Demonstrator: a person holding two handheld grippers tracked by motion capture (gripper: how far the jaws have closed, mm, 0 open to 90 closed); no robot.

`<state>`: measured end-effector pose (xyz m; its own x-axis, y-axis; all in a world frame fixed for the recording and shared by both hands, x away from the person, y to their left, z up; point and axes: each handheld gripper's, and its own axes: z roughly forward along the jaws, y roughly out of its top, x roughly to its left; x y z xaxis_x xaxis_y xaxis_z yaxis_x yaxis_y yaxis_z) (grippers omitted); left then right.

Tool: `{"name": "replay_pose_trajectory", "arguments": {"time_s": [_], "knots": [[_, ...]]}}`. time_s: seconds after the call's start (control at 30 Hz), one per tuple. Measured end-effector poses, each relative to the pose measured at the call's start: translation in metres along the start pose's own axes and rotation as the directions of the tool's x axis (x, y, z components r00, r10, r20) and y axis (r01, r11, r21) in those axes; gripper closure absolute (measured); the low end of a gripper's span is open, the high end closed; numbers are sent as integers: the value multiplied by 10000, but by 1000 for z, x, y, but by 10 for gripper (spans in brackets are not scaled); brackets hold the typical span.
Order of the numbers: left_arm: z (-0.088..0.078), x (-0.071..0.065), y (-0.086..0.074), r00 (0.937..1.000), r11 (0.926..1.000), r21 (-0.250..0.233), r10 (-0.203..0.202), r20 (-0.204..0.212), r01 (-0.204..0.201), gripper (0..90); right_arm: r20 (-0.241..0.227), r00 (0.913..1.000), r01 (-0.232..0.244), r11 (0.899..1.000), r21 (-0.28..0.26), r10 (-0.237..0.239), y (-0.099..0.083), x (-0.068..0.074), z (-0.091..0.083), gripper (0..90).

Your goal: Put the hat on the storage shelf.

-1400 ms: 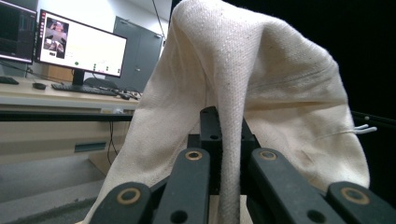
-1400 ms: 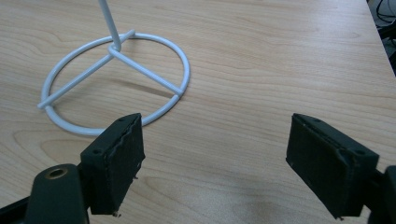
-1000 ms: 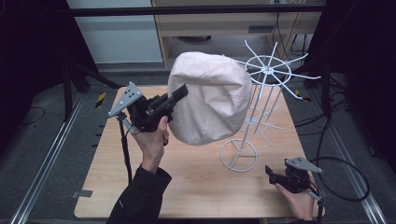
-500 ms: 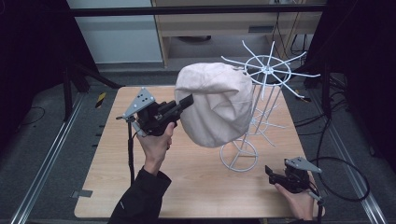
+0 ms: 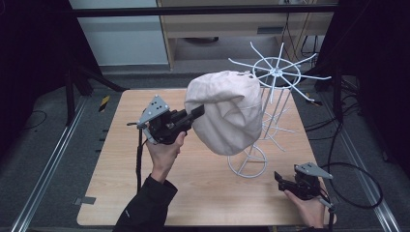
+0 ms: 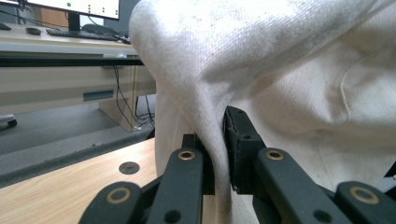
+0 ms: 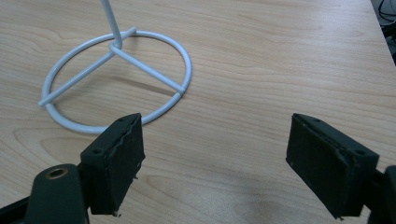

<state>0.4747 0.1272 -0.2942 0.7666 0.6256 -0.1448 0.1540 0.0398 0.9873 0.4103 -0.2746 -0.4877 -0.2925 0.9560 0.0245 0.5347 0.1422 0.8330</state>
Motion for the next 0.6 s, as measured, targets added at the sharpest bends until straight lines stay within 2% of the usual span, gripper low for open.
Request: {"name": "replay_pose_trajectory", "arguments": {"time_s": [0.27,0.4,0.5,0.6], "knots": [[4,-1,-6,10000,9995,307,18,53,-19,802,5,10000,-19,10000,7,19,0,0,0,190],[5,-1,-8,9999,9989,462,-13,109,8,745,8,10000,-22,10000,12,22,0,0,0,190],[5,-2,-10,9998,9985,527,137,123,-144,722,0,10000,0,10000,12,0,0,0,1,190],[4,-1,-12,9999,9985,543,77,148,-85,654,4,10000,-7,10000,29,7,0,1,1,190]]}}
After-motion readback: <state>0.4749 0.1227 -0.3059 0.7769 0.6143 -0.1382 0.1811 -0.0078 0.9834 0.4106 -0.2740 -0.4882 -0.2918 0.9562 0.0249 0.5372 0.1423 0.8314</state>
